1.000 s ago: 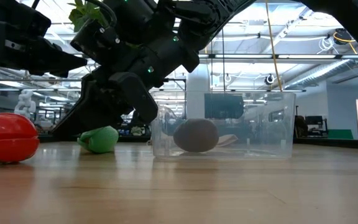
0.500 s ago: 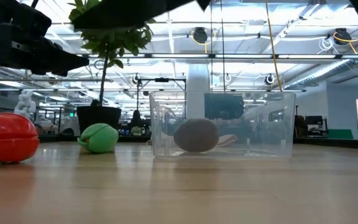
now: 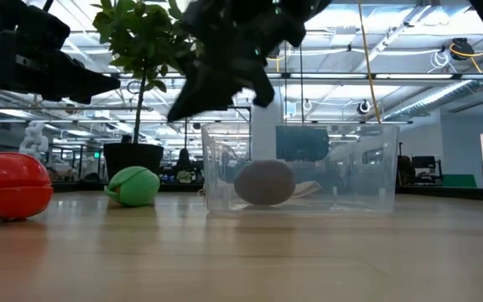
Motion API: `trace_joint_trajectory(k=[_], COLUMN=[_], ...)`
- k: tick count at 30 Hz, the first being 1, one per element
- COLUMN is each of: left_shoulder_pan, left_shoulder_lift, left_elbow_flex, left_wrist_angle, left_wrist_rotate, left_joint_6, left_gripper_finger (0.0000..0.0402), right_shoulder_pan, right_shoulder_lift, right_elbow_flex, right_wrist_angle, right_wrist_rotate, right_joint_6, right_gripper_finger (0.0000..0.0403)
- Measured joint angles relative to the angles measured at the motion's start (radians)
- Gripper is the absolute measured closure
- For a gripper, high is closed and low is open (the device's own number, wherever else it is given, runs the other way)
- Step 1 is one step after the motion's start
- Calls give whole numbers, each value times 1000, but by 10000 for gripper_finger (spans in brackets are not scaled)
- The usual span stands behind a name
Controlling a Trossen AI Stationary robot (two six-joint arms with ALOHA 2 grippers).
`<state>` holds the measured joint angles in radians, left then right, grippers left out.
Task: Pick and placing Produce into tupperware
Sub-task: Put the red tomato into the transparent bin
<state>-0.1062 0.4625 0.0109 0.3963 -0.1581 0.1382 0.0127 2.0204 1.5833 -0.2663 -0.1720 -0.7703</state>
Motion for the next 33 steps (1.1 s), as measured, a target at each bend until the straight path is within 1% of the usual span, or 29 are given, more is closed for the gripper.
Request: trace_joint_trajectory(k=[7,10,13,17,21,25,30,33], left_shoulder_pan=[0,0,0,0,0,0,0,0], left_shoulder_lift=[0,0,0,0,0,0,0,0], left_elbow_flex=[0,0,0,0,0,0,0,0], left_wrist_angle=[-3,-6,-17,-34,-28,-25,-24,-24], left_wrist_rotate=[-6,-8,-9,-32,-23,-22,-22,-22], left_joint_6=[-12,-17,-8,20,44,32,35,33], left_gripper_finger=[400,400,401,401,401,401,400,400], right_shoulder_pan=[-19,-20,-29,-52,-63,-69,-101,-127], right_shoulder_lift=[-1,0,-25,-86,-175,-298,-483,-594], right_elbow_flex=[-31,-32,-32,-33,-66,-188,-418,-535], right_wrist_angle=[106,191,225,238,253,369,574,642], right_wrist_rotate=[-6,15,16,-45,-99,-115,-170,-170], right_joint_6=[53,97,151,229,277,314,431,486], right_gripper_finger=[334,325,341,391,399,402,402,403])
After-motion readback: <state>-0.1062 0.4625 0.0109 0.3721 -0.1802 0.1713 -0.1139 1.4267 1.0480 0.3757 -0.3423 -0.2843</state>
